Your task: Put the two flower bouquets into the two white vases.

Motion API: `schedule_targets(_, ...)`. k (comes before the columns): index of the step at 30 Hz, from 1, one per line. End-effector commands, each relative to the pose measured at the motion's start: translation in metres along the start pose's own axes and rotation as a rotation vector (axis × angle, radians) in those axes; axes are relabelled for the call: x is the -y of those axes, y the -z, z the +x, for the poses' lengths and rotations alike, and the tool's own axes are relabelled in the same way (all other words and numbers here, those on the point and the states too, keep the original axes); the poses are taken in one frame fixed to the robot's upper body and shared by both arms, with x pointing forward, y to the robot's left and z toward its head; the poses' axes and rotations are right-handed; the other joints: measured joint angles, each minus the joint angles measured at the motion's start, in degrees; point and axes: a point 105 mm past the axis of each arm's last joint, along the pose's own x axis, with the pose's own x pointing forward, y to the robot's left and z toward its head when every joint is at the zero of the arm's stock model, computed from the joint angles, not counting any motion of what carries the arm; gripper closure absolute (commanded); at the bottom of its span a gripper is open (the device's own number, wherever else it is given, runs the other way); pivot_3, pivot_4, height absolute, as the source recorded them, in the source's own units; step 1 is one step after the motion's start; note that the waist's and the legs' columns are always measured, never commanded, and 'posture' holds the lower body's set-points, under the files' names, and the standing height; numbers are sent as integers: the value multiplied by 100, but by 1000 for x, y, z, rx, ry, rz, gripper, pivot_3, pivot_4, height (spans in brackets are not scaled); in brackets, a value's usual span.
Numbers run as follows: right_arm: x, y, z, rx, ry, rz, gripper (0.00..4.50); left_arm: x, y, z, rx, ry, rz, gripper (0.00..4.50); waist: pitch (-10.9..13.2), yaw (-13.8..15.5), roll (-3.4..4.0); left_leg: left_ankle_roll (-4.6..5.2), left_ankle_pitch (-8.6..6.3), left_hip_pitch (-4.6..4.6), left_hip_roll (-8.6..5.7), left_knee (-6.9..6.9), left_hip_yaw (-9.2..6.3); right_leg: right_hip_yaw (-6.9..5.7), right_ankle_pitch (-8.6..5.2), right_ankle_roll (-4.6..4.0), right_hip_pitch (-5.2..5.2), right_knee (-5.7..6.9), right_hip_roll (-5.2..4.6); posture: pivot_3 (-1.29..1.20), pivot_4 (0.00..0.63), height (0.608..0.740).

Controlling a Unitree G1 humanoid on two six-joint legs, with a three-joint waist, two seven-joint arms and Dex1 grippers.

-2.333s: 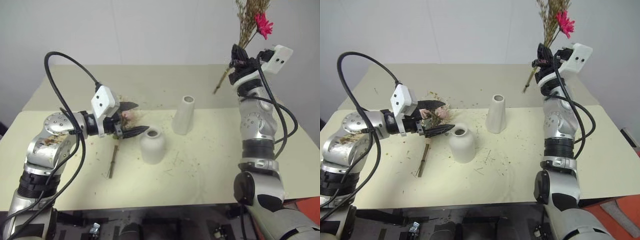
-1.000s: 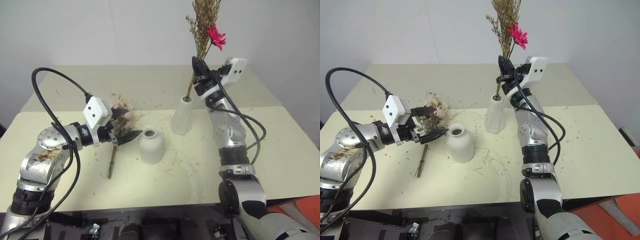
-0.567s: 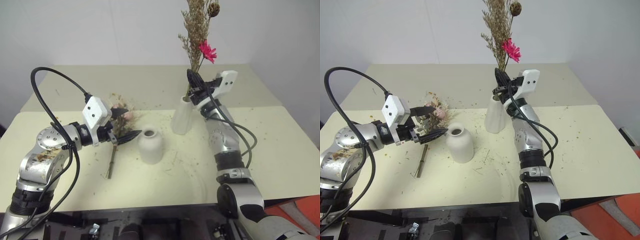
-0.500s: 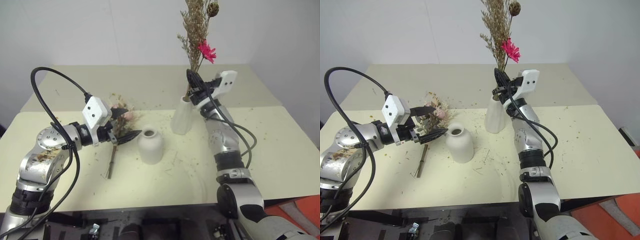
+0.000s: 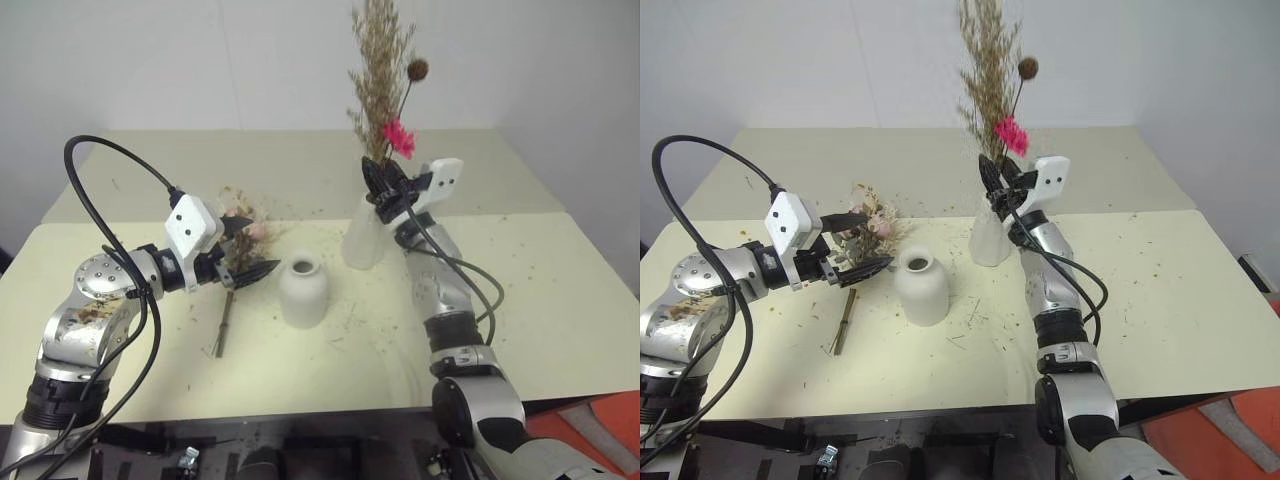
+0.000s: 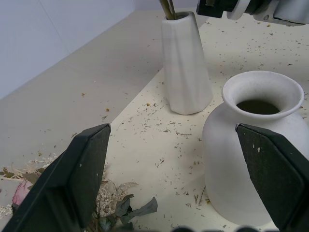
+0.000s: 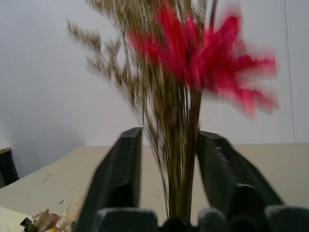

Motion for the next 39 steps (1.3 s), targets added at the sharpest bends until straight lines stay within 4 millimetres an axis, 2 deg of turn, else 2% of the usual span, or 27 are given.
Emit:
schedule_targets(1,-3,-23,1,89,-22,-31,1305,-1,-10,1,33,-5,45,0,0,1,0,0,0,0,0,0,0,0,0,0,0,0,0,0,150,740)
schedule_targets(5,-3,-25,-6,97,-39,-24,9,-1,-11,1,37,-5,42,0,0,3,0,-1,0,0,0,0,0,0,0,0,0,1,0,0,150,740)
schedule_targets(12,-4,-27,-33,60,-73,-90,9,-4,-7,-8,16,-42,22,0,0,12,0,-1,0,0,0,-1,-1,0,0,0,0,0,0,0,150,740)
schedule_targets(16,-10,-34,-55,-1,-173,-125,9,-8,-2,-20,-25,-123,-21,0,0,12,0,-1,0,-2,0,-1,0,0,0,0,0,-2,-2,0,150,740)
schedule_targets(19,-12,-42,-73,-141,-283,-180,9,-15,13,-30,-146,-276,-104,0,0,16,0,0,0,0,-1,1,1,1,0,1,0,1,-4,0,150,740)
schedule_targets(23,-10,-51,-88,-303,-355,-223,9,-18,26,-39,-289,-400,-191,0,0,20,-2,0,0,11,0,2,-1,1,-1,2,9,2,0,0,150,740)
schedule_targets(27,-19,-71,-110,-437,-544,-289,9,-8,52,-45,-476,-428,-280,0,0,46,-4,0,-1,17,-2,-4,-4,0,-3,4,16,-8,3,0,150,740)
schedule_targets(32,-30,-77,-116,-490,-646,-341,9,-8,78,-31,-603,-440,-462,0,1,84,-12,0,-1,33,-5,-1,-12,-3,-5,7,37,-11,6,0,150,740)
schedule_targets(39,-24,-68,-113,-571,-578,-378,9,-21,92,5,-694,-368,-593,0,3,172,-16,0,-1,42,-7,1,-22,-9,-4,4,56,-22,7,0,150,740)
